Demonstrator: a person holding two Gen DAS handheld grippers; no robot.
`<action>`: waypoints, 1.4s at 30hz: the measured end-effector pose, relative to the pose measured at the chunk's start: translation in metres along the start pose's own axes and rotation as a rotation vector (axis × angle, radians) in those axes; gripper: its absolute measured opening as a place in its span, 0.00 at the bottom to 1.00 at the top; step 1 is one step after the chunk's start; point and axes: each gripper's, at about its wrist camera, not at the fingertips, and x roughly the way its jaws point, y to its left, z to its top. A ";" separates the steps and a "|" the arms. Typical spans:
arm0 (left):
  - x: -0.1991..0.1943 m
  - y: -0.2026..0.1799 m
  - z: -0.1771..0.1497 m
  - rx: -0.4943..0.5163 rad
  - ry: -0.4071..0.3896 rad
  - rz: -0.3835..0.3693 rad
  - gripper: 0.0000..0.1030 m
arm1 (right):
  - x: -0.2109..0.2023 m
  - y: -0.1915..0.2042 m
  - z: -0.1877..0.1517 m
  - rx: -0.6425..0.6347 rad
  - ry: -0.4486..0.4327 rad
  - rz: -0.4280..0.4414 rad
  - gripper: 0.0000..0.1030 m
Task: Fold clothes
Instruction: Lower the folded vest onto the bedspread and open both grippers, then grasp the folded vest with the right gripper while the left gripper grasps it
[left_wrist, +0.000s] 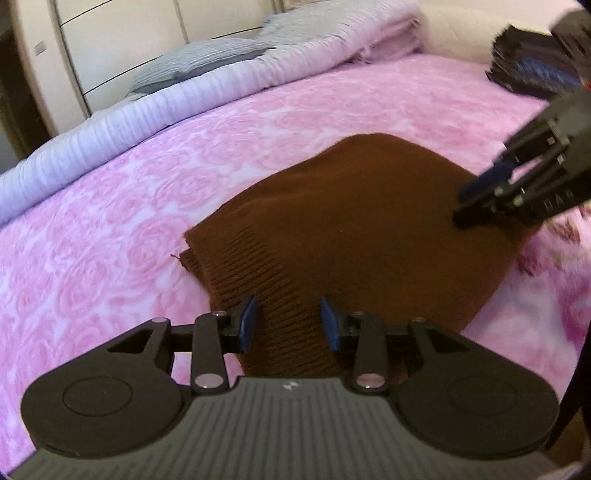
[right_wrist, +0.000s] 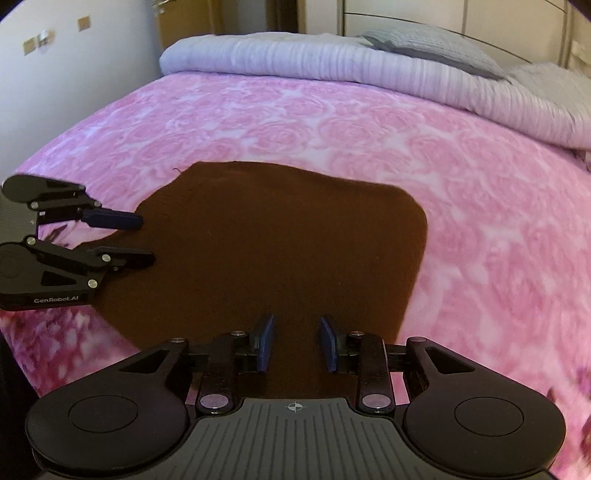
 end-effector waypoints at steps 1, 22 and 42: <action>-0.001 0.001 0.001 -0.009 0.001 0.002 0.33 | -0.003 0.001 0.001 0.001 -0.002 -0.004 0.31; -0.035 -0.015 -0.023 -0.133 0.010 0.059 0.32 | -0.027 0.021 -0.031 -0.043 -0.033 0.003 0.36; -0.044 -0.016 -0.023 -0.127 -0.024 0.066 0.35 | -0.043 0.023 -0.041 -0.050 -0.079 0.012 0.38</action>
